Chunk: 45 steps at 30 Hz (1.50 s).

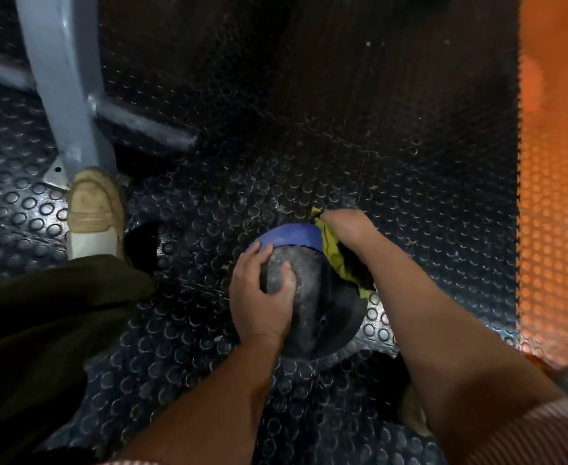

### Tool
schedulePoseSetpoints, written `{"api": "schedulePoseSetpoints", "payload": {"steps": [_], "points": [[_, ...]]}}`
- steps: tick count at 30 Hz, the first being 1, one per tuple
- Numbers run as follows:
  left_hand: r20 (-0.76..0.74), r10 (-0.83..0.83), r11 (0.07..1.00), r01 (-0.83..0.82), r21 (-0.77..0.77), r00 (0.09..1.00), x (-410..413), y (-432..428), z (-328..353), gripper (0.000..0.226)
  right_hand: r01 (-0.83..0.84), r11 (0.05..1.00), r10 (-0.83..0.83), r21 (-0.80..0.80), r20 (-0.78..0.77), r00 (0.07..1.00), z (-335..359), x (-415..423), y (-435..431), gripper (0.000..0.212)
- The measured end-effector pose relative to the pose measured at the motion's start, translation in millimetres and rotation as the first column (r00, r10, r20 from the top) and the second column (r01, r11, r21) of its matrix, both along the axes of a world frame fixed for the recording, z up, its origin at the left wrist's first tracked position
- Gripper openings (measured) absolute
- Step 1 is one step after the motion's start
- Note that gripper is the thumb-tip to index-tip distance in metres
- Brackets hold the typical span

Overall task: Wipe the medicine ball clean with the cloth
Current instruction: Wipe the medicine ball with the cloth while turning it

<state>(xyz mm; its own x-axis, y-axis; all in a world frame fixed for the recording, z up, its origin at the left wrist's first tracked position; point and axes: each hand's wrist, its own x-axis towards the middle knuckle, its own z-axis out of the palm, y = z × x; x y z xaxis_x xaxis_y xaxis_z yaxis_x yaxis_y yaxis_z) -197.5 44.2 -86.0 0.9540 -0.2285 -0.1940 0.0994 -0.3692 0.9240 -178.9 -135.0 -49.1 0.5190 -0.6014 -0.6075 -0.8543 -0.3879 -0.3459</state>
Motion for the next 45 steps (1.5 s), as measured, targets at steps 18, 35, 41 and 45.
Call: {"api": "schedulePoseSetpoints", "payload": {"steps": [18, 35, 41, 45], "points": [[0.179, -0.077, 0.959, 0.024, 0.283, 0.981, -4, -53, 19, 0.049, 0.279, 0.943, -0.174, -0.180, 0.449, 0.876, 16, -58, 45, 0.035], [0.031, -0.294, 0.884, 0.259, 0.390, 0.955, 23, -70, 23, 0.036, 0.340, 0.878, -0.031, -0.337, 0.669, 0.742, -6, -94, 93, 0.043], [0.058, -0.084, 0.959, 0.065, 0.276, 0.995, 16, -57, 23, 0.034, 0.321, 0.947, -0.297, 0.017, 0.426, 0.855, 17, -45, 26, 0.032], [0.011, 0.144, 0.972, -0.144, 0.187, 0.989, 10, -54, 19, 0.033, 0.234, 0.968, -0.250, 0.094, 0.250, 0.935, 23, -18, 4, 0.034]]}}
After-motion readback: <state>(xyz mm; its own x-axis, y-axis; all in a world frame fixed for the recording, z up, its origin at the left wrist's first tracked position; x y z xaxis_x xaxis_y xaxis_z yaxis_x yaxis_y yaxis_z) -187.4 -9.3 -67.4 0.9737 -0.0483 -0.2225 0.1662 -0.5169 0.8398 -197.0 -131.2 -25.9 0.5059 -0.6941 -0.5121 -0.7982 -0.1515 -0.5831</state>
